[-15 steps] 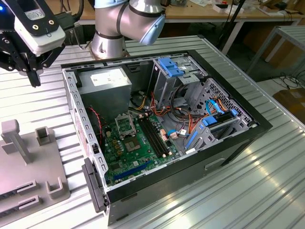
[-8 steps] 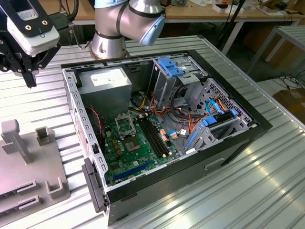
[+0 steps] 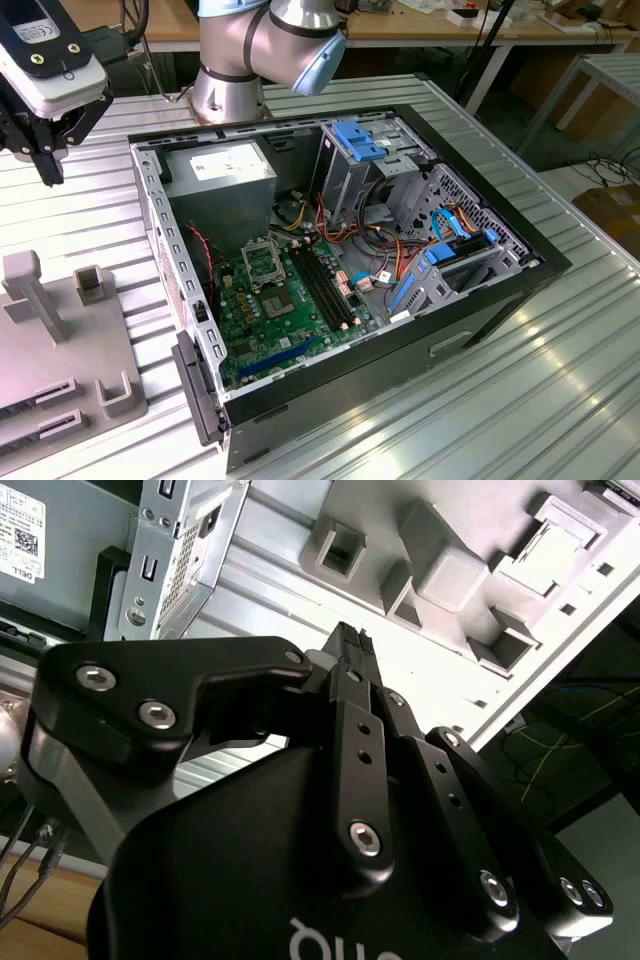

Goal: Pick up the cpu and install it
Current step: 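Reach for the cpu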

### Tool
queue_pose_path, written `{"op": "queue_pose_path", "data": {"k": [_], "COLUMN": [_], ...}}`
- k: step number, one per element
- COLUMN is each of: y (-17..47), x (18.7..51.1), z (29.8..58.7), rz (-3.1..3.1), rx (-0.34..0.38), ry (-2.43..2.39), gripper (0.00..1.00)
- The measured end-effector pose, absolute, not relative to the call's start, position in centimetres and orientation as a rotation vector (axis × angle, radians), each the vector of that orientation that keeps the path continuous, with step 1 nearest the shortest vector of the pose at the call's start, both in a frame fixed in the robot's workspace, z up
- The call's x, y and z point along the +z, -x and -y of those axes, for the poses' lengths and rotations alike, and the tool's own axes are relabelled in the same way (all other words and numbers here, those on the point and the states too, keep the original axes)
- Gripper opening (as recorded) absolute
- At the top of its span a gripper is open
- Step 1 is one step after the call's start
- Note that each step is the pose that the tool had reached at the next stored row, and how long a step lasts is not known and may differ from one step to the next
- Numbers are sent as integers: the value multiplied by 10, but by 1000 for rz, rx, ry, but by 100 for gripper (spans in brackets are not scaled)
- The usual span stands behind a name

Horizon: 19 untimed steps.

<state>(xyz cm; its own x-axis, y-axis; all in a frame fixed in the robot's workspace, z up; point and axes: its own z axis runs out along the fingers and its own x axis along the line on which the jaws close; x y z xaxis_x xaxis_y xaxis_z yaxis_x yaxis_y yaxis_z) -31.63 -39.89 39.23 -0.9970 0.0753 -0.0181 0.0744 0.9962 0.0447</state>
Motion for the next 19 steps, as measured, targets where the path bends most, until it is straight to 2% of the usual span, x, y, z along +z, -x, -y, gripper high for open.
{"op": "queue_pose_path", "data": {"k": [19], "y": [339], "x": [392], "z": [399], "rz": [-3121], "rx": [69], "ry": [-117], "gripper": [11]}}
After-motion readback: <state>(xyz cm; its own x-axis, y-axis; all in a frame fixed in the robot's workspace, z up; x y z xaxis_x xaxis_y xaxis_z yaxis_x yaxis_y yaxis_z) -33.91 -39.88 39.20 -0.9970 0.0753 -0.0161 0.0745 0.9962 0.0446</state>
